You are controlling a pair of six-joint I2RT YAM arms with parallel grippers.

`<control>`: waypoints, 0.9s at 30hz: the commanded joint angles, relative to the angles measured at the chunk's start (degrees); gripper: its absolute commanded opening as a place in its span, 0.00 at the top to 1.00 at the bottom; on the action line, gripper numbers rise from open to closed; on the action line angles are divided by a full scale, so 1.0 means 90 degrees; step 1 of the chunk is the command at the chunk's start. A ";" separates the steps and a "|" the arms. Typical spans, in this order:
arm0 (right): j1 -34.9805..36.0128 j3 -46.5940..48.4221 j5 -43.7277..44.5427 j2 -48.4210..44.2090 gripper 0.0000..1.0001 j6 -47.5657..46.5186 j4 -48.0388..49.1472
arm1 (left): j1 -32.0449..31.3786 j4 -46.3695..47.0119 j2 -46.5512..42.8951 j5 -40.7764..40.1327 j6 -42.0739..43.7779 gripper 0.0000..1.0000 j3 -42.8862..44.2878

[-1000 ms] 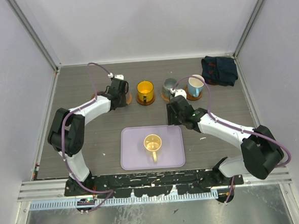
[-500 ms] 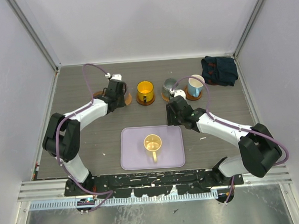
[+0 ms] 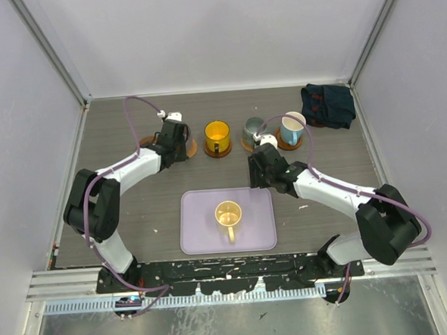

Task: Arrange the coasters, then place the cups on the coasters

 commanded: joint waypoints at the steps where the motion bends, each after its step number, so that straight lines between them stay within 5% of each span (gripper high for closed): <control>1: 0.0035 0.0114 -0.0013 -0.0030 0.49 0.0053 0.0277 | -0.0004 0.0526 -0.0270 -0.0065 -0.0103 1.00 0.0102; 27: 0.0038 0.0060 0.0000 -0.0043 0.49 0.0058 0.0277 | -0.0019 0.0363 0.0110 0.0036 -0.0101 0.94 0.0332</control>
